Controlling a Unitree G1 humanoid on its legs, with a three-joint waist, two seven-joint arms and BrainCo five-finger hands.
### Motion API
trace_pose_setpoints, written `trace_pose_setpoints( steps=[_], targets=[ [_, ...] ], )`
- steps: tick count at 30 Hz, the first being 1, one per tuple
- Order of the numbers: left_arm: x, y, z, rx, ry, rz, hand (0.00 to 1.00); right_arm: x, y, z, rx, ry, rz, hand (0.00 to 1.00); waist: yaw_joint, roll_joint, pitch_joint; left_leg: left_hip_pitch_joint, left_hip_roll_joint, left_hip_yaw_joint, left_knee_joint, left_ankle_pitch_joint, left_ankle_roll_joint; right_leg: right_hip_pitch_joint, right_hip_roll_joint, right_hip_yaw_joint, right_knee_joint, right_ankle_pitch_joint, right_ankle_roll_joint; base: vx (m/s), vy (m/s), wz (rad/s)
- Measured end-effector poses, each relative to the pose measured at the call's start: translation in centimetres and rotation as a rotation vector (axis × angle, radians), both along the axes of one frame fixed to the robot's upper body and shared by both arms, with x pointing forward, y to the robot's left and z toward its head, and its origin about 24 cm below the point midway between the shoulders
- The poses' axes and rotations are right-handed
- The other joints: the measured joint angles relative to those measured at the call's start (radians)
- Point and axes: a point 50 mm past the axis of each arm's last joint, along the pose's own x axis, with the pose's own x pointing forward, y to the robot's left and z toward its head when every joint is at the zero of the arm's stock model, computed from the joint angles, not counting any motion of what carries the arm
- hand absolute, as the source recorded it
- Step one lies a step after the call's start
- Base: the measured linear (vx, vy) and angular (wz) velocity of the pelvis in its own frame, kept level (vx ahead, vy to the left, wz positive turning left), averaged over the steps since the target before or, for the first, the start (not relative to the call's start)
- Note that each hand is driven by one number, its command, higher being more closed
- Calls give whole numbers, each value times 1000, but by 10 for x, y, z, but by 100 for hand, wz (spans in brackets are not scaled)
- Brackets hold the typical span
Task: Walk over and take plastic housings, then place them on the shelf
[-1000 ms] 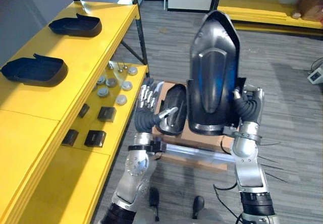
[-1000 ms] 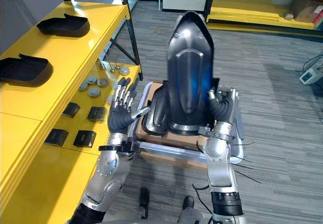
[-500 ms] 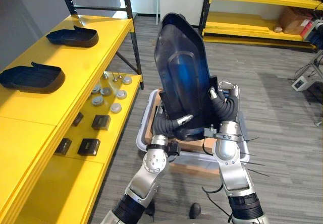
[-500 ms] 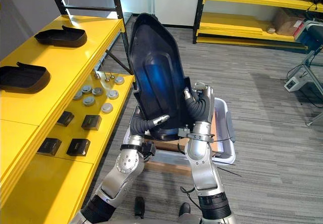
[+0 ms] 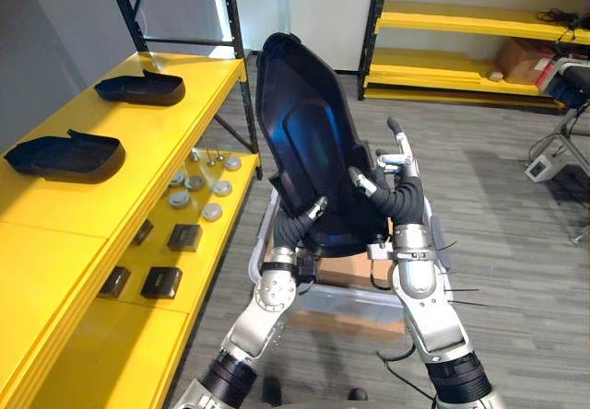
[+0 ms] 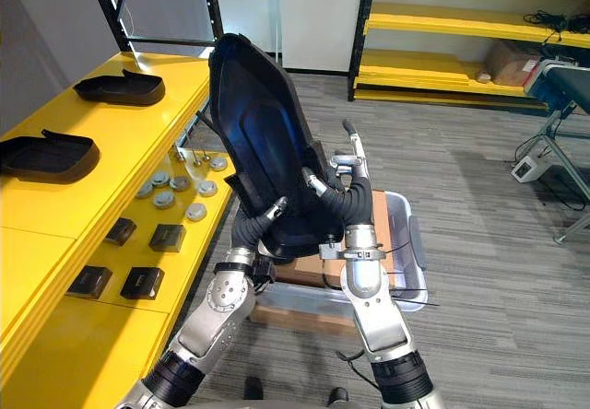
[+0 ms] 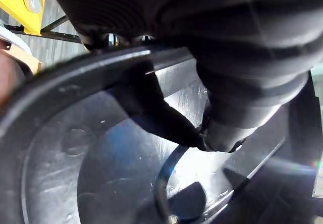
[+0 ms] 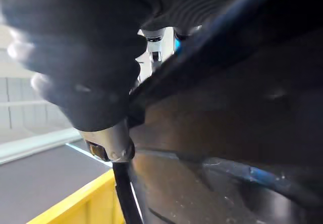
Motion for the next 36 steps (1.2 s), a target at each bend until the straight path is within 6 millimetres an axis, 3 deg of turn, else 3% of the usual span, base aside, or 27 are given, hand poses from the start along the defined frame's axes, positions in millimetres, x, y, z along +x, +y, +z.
trace_pose_setpoints(
  steps=[5,9,12,13,14,15,16,17,19,20,22,24,26,30,33,34,35,36],
  targets=[
    [-7,25,-16,-3,64,94,100,-10,-57,20,180,-139,-155,0,-2,-7,-5,0,0,2,0,0,0,0,0,3,0,0,0,0,0,0],
    [-16,41,-26,-11,109,163,100,-27,-111,10,346,-170,-376,0,-3,-8,-6,0,0,1,0,-1,0,-1,0,2,-1,0,0,0,0,0],
    [-21,50,-31,-25,129,209,100,-36,-145,-31,406,-17,-566,0,-8,-8,-7,-2,0,1,0,-1,0,-2,0,2,-1,0,0,0,0,0],
    [-24,58,-30,-29,129,241,100,-39,-157,-60,430,112,-636,0,-14,-8,-7,-4,0,1,0,-1,0,-4,0,2,-1,0,0,0,0,0],
    [-29,62,-28,-35,120,254,100,-49,-168,-101,443,305,-712,0,-17,-7,-8,-6,0,1,0,-4,-3,-6,1,2,-2,0,0,0,0,0],
    [-30,62,-28,-36,117,254,100,-52,-170,-111,447,351,-728,0,-16,-7,-8,-7,0,1,0,-4,-3,-6,1,2,-2,0,0,0,0,0],
    [-34,67,-26,-38,108,264,100,-65,-175,-147,465,526,-772,0,-16,-2,-11,-14,0,0,0,-4,-3,-12,1,1,-3,0,0,0,0,0],
    [-38,69,-24,-41,94,268,100,-84,-176,-186,482,730,-783,0,-15,6,-15,-23,0,-1,0,-4,-3,-20,0,2,-3,0,0,0,0,0],
    [-39,70,-24,-38,94,258,100,-107,-171,-225,496,944,-779,0,-13,10,-17,-22,0,-3,0,-5,-4,-17,1,1,-5,0,0,0,0,0],
    [-40,71,-25,-37,93,252,100,-117,-168,-239,501,1021,-769,0,-12,11,-18,-22,1,-3,0,-6,-6,-16,1,0,-5,0,0,0,0,0],
    [-44,73,-23,-36,78,240,100,-156,-151,-280,536,1285,-728,0,-6,14,-19,-21,1,-6,0,-7,-7,-13,2,-3,-5,-1,1,10,-6,2],
    [-45,74,-23,-28,70,225,100,-178,-136,-300,577,1426,-701,0,-7,14,-17,-13,0,-12,0,-7,-7,-3,2,-12,-5,-6,-1,6,-5,9],
    [-51,77,-24,-24,78,232,100,-191,-116,-313,573,1540,-637,0,-9,9,-9,5,0,-15,0,-14,-4,19,1,-15,2,-15,0,-10,-5,7],
    [-60,79,-21,-29,67,227,100,-198,-98,-322,510,1637,-546,0,0,0,5,-7,-6,-55,1,-19,-1,32,-3,-37,7,-29,7,-30,-1,38],
    [-60,75,-13,-54,30,218,100,-188,-91,-322,476,1640,-500,0,1,14,66,-97,-38,-158,74,-20,2,32,-20,-188,73,-66,18,-68,-3,140],
    [-60,72,-13,-61,26,210,100,-186,-89,-322,474,1636,-492,0,2,23,70,-121,-39,-147,75,-36,22,36,-29,-253,80,-72,24,-80,58,217],
    [-59,70,-12,-69,21,202,100,-185,-86,-323,477,1632,-489,0,0,-4,84,-150,-34,-67,86,-74,79,39,-64,-338,71,-70,19,-40,76,186],
    [-58,69,-10,-71,15,196,100,-182,-85,-323,477,1629,-481,0,1,-6,94,-171,-22,21,118,-82,91,43,-77,-376,78,-71,14,-22,89,164]
  ],
)
